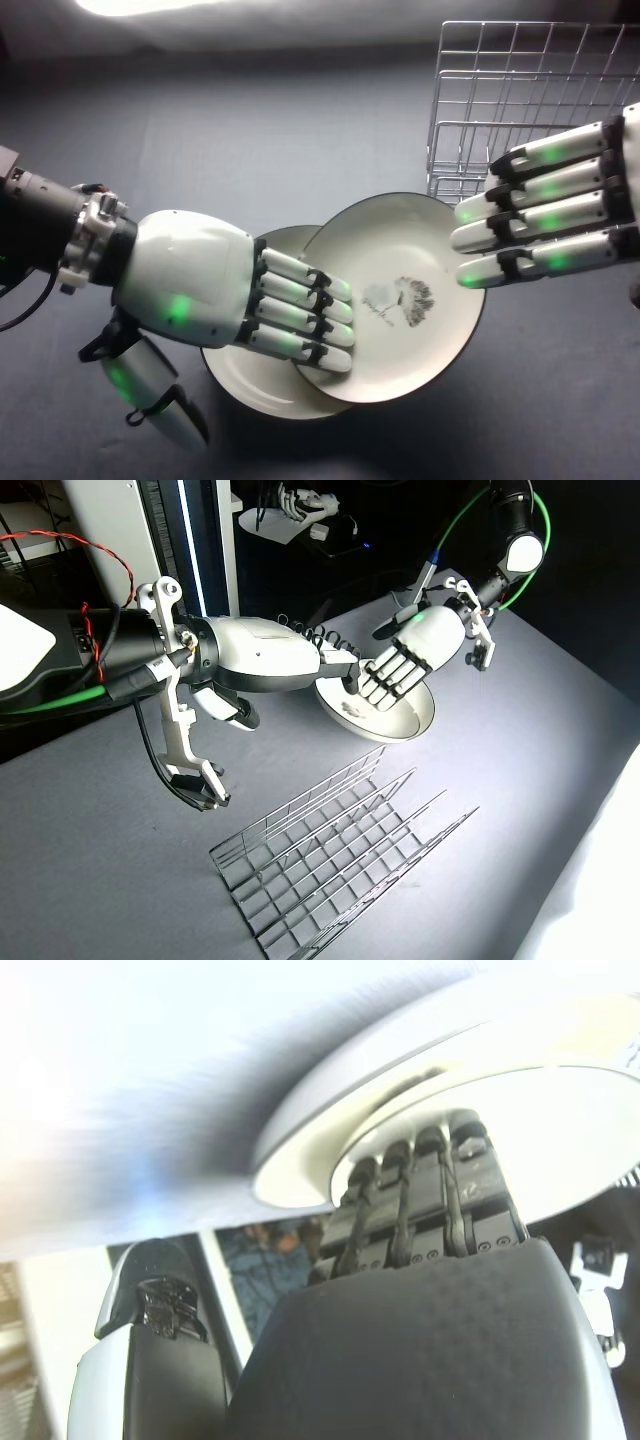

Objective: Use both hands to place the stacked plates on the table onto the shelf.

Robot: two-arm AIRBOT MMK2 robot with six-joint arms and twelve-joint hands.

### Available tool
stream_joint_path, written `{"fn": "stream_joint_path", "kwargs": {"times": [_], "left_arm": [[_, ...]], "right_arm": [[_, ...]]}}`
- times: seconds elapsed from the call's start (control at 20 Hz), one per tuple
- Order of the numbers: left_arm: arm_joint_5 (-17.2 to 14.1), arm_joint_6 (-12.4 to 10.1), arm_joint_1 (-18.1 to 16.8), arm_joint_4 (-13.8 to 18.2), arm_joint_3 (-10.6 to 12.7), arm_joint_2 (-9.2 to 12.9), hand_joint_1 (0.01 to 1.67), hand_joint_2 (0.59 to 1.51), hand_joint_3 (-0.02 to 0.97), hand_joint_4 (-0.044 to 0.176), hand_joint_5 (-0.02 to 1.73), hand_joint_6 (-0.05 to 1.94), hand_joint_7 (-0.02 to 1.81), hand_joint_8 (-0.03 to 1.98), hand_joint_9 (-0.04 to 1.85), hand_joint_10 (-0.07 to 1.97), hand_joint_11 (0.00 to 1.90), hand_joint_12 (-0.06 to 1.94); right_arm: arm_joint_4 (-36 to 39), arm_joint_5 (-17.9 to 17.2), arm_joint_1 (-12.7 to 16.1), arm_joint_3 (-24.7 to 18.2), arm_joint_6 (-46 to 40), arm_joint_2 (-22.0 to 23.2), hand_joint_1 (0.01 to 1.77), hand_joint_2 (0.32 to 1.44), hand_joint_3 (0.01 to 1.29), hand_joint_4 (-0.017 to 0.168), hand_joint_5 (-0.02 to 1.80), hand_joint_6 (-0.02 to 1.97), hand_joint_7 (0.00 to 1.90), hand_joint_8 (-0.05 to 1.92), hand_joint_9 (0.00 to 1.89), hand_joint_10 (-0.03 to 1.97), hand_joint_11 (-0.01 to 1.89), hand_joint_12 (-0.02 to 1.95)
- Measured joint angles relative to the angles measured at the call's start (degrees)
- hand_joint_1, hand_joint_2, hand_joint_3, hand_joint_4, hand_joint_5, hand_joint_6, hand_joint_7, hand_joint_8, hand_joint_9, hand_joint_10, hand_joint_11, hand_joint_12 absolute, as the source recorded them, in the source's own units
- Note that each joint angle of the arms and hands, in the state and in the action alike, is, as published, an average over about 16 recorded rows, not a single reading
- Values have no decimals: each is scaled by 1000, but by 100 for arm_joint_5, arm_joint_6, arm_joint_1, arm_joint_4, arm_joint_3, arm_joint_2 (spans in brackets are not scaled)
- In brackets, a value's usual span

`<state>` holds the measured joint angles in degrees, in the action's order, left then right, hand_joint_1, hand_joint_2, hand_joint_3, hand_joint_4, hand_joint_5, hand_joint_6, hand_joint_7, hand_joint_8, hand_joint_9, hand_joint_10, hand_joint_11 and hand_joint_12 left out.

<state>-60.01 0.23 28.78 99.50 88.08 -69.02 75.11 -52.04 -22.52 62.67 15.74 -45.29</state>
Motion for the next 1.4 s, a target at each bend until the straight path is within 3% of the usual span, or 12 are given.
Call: {"fn": "stream_joint_path", "kwargs": {"times": [0.25,0.6,0.95,1.4], "left_arm": [[64,-31,-89,13,-16,-96,15,1123,5,-3,-7,-16,-9,-20,-7,3,14,1],[97,-86,-163,25,-3,-143,14,1123,5,-3,-5,-14,-10,-21,-8,4,14,2],[108,-124,-216,28,28,-169,14,1123,5,-3,-1,-12,-11,-20,-11,4,14,1],[110,-139,-247,34,54,-185,14,1123,6,-3,3,-11,-10,-21,-11,4,14,1]], "right_arm": [[18,333,-40,-132,-42,-116,1150,920,17,2,108,22,97,13,190,17,20,1019],[-20,939,-176,-201,-74,-477,1160,931,17,2,124,22,119,14,216,17,20,1025],[-62,1417,-312,39,-76,-1024,1167,948,16,2,148,21,145,14,229,17,21,1007],[-101,1749,-345,421,-75,-1597,1172,958,17,2,188,21,201,14,269,18,21,1062]]}}
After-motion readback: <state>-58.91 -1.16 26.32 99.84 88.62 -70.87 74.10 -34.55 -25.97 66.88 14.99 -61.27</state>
